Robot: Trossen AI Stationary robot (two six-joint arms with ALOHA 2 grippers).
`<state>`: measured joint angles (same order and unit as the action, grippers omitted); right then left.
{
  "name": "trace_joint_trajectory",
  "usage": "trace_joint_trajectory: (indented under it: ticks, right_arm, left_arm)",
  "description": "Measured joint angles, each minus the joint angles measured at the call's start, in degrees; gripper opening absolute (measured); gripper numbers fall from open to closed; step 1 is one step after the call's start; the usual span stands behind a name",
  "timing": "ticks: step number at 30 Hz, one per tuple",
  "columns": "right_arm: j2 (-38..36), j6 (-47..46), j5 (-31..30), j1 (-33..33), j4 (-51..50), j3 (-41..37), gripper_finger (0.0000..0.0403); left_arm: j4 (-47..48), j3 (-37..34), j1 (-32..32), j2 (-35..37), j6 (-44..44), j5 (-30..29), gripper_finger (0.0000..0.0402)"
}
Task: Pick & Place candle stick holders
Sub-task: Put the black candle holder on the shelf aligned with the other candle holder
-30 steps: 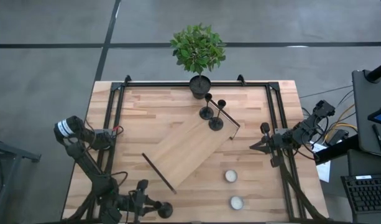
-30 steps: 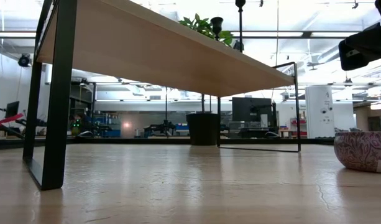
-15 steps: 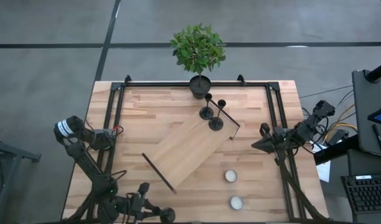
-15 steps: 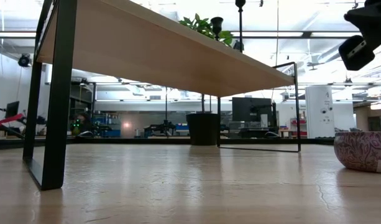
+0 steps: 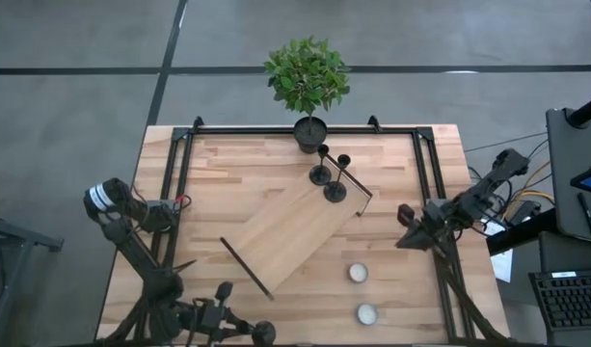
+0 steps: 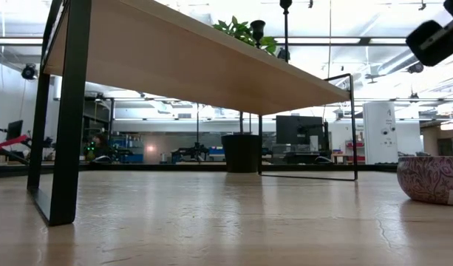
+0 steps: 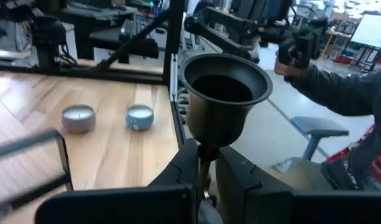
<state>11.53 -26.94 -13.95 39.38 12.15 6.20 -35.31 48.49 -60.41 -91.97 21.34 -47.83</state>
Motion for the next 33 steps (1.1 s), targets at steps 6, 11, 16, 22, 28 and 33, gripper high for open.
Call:
trace_joint_trajectory:
  ticks: [6,11,16,22,28,33]
  right_arm:
    - [12.5,4.9,-0.4,0.0,11.7,0.0,0.0008]
    - [23.4,4.1,0.9,0.0,28.4,0.1,0.0008]
    - [33.1,4.5,2.1,0.0,29.4,5.6,0.0008]
    - [43.1,8.4,0.3,0.0,21.2,16.8,0.0009]
    - [52.4,9.2,-2.7,-0.1,10.7,27.5,0.0025]
    - [60.1,9.3,-2.7,-0.1,10.3,33.6,0.0082]
  left_arm:
    - [-4.2,0.0,2.0,0.3,-1.8,1.0,0.0023]
    - [-8.2,0.5,4.1,0.3,-1.5,4.8,0.0023]
    - [-7.6,3.7,6.2,0.3,-1.2,7.4,0.0023]
    - [-1.6,7.9,8.2,0.3,-5.4,9.4,0.0023]
    - [2.0,10.3,11.1,0.4,-7.2,9.3,0.0023]
    - [3.9,11.2,13.9,0.9,-7.9,9.6,0.0023]
